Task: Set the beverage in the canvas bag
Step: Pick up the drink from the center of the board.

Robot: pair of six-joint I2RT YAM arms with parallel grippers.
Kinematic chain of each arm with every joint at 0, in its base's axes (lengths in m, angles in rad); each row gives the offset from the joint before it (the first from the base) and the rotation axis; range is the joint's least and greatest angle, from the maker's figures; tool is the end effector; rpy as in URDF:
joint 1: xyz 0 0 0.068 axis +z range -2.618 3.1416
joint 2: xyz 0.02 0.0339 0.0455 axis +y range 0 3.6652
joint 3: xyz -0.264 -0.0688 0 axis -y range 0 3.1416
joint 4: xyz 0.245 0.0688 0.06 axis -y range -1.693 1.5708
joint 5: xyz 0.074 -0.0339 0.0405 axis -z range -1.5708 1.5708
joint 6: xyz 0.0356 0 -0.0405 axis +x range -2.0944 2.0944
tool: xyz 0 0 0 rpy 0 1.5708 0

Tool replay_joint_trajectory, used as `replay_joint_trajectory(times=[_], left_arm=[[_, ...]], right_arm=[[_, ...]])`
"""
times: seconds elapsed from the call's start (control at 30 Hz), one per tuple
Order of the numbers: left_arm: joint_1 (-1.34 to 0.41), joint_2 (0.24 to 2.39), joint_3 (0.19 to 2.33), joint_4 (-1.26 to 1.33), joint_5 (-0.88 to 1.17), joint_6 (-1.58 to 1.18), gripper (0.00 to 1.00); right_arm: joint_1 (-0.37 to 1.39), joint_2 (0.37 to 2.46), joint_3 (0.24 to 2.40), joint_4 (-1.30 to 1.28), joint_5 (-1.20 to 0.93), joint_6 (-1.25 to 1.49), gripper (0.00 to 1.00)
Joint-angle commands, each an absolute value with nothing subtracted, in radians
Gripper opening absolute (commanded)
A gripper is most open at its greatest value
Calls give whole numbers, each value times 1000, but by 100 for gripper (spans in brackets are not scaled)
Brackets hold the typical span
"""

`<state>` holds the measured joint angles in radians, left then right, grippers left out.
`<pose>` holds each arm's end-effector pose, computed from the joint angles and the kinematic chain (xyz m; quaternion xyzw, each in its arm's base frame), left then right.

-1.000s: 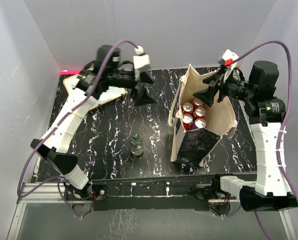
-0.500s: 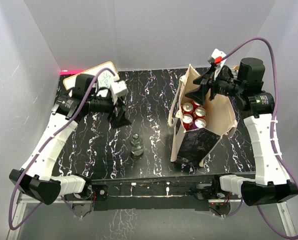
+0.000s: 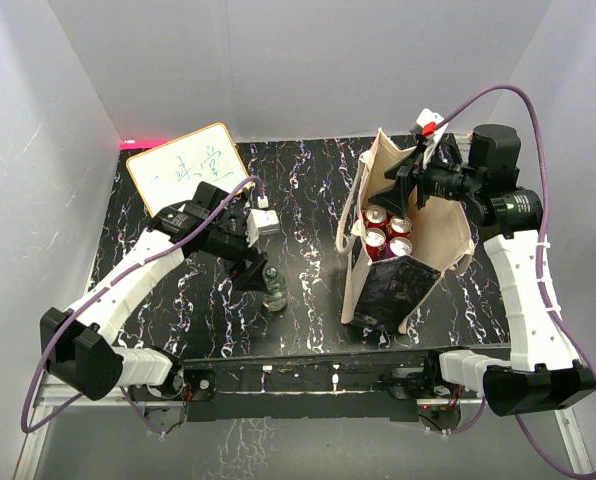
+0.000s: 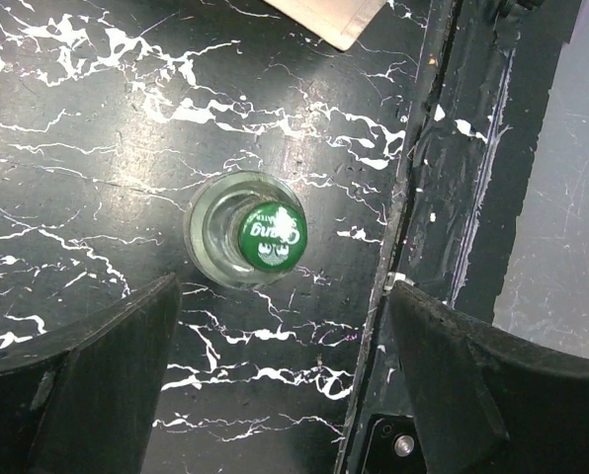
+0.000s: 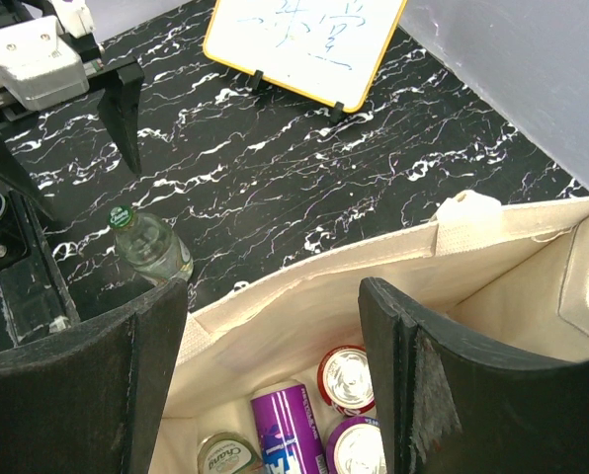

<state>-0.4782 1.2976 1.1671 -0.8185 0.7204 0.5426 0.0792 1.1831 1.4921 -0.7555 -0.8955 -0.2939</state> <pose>0.2184 -0.1397 0.3134 0.5293 0.7247 -0.3262 0.2969 0.2193 0.0453 0.4480 -0.3682 0.7067 0.3127 0.5169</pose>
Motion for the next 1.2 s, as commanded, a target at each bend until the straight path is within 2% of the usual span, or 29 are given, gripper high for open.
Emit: replay_joint_trajectory(times=[0.0,0.37,0.73,1.17], left_arm=[[-498,1331,1156,-764,718,555,81],[-525,1390,1138,-697,706,546,65],[-547,1397,1125,-682,706,556,66],[-556,1400,1133,-683,731,564,52]], right_arm=[[59,1140,1494,-731,-891,-309,72],[5,1087,1462,-721,-913,-297,73],[-43,1084,1458,-719,-936,-291,73],[-57,1079,1431,-712,-948,-290,74]])
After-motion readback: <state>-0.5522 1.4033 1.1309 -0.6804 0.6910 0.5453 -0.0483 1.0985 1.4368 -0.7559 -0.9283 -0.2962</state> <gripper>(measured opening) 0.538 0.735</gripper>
